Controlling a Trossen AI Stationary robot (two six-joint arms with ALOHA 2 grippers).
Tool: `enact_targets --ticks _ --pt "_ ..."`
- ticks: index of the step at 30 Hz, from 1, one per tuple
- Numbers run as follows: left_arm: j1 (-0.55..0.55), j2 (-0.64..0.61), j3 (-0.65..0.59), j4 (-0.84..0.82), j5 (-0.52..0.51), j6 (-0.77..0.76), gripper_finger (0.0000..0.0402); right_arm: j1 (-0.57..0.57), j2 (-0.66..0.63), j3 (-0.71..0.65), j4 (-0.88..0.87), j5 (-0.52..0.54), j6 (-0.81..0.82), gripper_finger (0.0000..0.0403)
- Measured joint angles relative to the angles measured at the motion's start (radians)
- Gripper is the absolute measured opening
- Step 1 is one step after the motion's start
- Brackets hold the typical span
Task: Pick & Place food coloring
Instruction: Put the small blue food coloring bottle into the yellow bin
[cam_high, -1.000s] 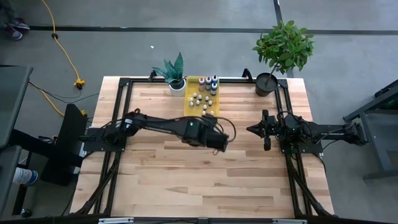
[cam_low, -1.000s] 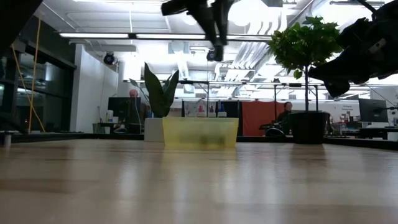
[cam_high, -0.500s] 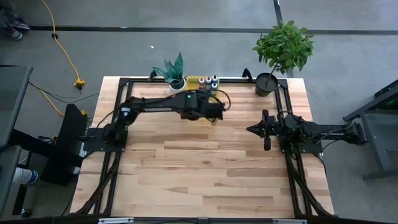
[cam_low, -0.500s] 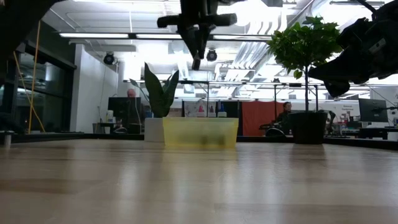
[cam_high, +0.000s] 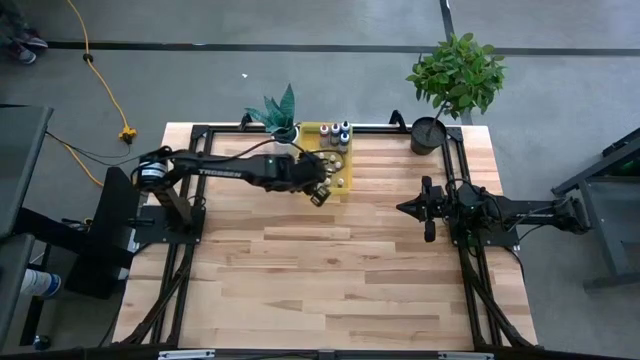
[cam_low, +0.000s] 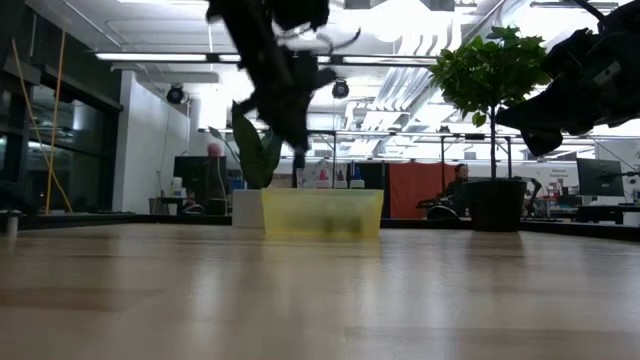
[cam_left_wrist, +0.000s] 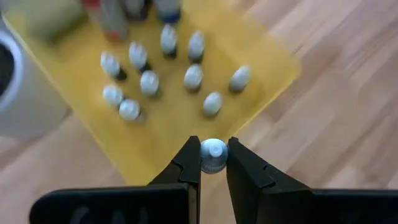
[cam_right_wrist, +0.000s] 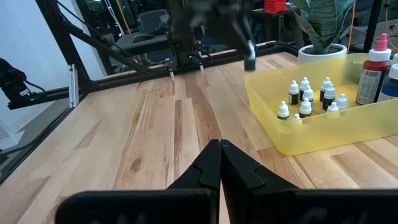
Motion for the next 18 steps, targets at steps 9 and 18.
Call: enact_targets --ticks 9,18 --pt "0.100 -0.003 -0.062 0.060 0.053 0.064 0.0037 0.000 0.000 0.000 0.000 0.000 0.000 0.0000" --pt "0.149 0.086 -0.059 0.107 0.124 -0.045 0.0037 0.000 0.000 0.000 0.000 0.000 0.000 0.0000"
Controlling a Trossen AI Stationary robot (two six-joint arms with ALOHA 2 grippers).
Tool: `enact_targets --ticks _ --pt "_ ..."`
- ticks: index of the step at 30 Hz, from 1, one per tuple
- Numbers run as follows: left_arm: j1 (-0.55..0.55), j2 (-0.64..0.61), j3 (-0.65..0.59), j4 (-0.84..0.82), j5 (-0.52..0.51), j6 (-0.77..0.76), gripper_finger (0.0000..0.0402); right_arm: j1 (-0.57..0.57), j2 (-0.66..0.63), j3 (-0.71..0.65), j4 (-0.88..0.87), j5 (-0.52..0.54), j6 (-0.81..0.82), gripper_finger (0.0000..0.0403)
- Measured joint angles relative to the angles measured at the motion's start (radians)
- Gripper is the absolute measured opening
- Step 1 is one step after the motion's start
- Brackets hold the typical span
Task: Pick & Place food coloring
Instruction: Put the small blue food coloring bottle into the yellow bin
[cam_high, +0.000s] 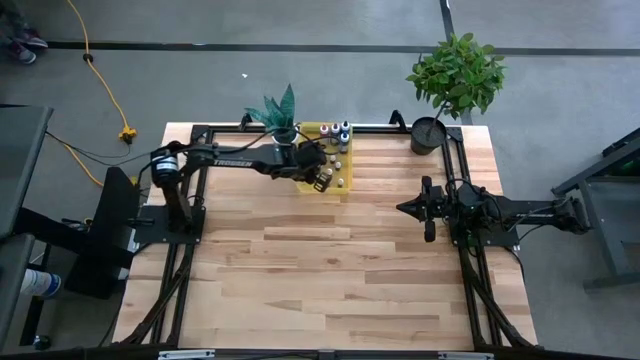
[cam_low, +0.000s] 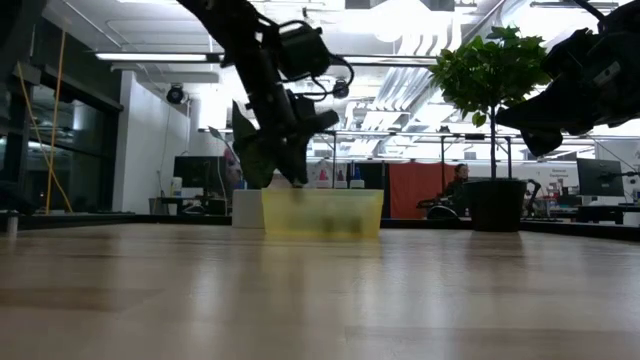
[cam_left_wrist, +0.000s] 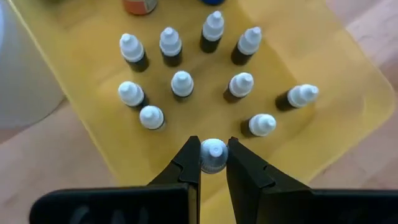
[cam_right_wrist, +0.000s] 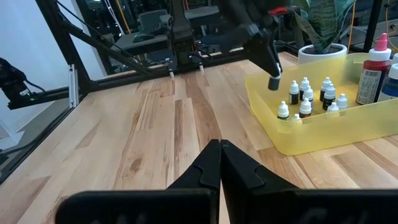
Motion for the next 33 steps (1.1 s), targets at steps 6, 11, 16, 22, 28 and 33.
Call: enact_targets --ticks 6,11,16,22,28,33 --pt "0.007 0.064 0.044 0.009 -0.002 -0.009 0.0037 0.000 0.000 0.000 0.000 0.000 0.000 0.0000" --pt "0.006 0.108 0.058 0.034 -0.024 -0.033 0.0037 0.000 0.000 0.000 0.000 0.000 0.000 0.0000" --pt "0.004 0.138 0.058 0.056 -0.057 -0.098 0.0037 0.000 0.000 0.000 0.000 0.000 0.000 0.0000" --pt "0.004 0.168 0.058 0.077 -0.073 -0.115 0.0037 0.000 0.000 0.000 0.000 0.000 0.000 0.0000" --pt "0.004 0.171 0.058 0.106 -0.076 -0.118 0.0037 0.000 0.000 0.000 0.000 0.000 0.000 0.0000" --pt "0.004 0.174 0.058 0.102 -0.100 -0.118 0.0037 0.000 0.000 0.000 0.000 0.000 0.000 0.0000"
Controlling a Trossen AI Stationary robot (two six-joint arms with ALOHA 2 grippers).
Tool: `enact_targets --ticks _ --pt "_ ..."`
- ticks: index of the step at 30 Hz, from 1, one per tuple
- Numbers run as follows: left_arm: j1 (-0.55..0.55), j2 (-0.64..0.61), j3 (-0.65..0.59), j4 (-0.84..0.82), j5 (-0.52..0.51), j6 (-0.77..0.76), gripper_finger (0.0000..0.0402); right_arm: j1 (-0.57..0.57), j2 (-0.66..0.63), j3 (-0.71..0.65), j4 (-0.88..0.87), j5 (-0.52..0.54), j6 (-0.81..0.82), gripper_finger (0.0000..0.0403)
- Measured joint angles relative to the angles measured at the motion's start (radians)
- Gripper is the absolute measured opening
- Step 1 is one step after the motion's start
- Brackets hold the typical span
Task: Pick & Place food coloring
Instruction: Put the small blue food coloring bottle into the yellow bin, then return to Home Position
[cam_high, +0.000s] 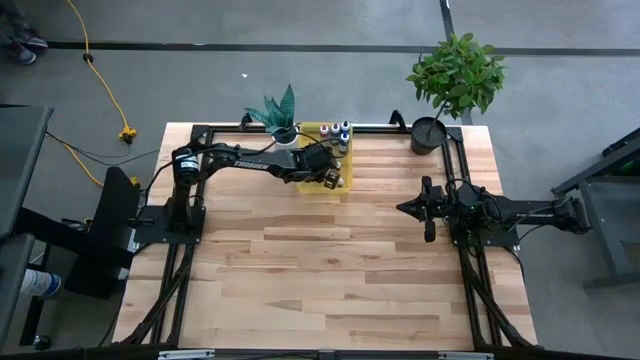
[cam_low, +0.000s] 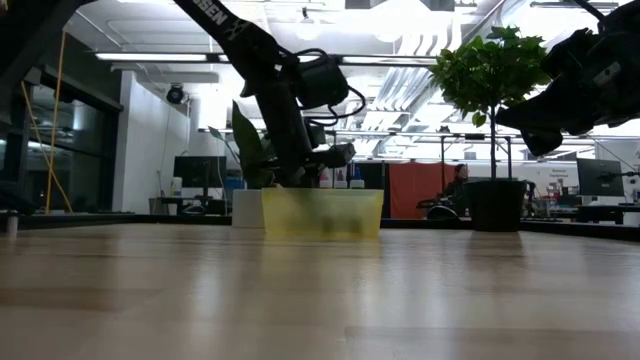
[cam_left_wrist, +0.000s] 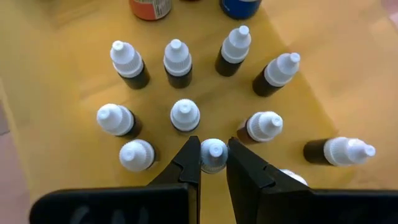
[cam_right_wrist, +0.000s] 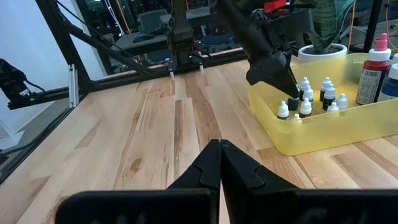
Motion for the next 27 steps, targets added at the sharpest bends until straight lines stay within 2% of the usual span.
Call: enact_targets --ticks 14,27 --pt "-0.007 0.031 0.001 0.025 0.009 0.002 0.0045 0.000 0.000 0.000 0.000 0.000 0.000 0.0000" --pt "-0.006 0.032 -0.002 0.023 0.027 0.059 0.0151 0.000 0.000 0.000 0.000 0.000 0.000 0.0000"
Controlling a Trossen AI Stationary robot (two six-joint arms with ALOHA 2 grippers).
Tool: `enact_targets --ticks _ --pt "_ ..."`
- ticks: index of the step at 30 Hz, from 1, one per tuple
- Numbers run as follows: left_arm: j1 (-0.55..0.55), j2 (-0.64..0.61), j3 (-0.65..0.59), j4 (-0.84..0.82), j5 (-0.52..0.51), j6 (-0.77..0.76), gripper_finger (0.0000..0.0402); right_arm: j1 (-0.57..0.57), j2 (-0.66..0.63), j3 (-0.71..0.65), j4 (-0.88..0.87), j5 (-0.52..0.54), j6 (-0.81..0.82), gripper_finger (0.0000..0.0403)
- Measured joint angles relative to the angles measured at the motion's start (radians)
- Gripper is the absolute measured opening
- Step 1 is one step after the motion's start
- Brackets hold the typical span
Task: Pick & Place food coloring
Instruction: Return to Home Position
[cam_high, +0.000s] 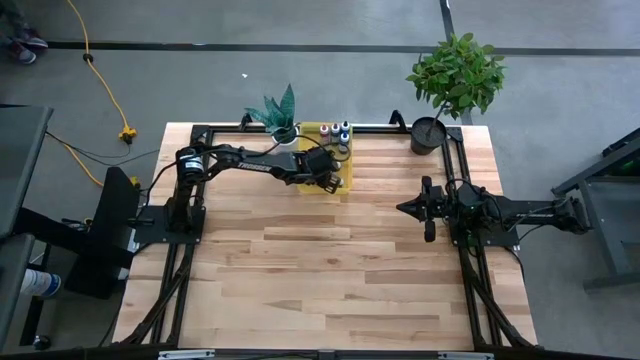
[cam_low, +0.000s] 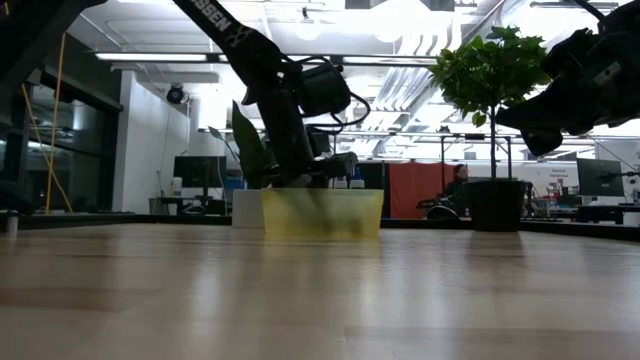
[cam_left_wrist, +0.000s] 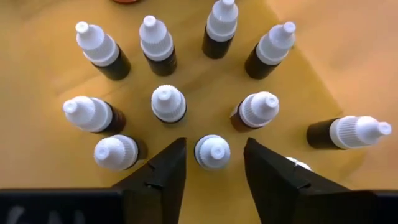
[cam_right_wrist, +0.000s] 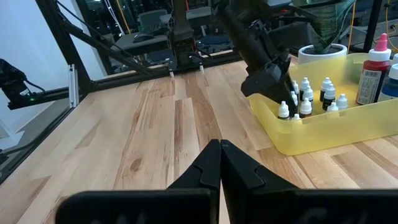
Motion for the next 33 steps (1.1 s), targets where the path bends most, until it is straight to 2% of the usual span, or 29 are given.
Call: enact_targets --ticks 9,22,33 --pt "0.000 -0.029 0.018 -0.018 -0.011 0.067 0.0179 0.000 0.000 0.000 0.000 0.000 0.000 0.0000" --pt "-0.002 -0.082 0.187 -0.081 -0.046 0.203 0.0179 0.000 0.000 0.000 0.000 0.000 0.000 0.0000" --pt "-0.091 -0.165 0.299 -0.079 -0.065 0.399 0.0179 0.000 0.000 0.000 0.000 0.000 0.000 0.0000"
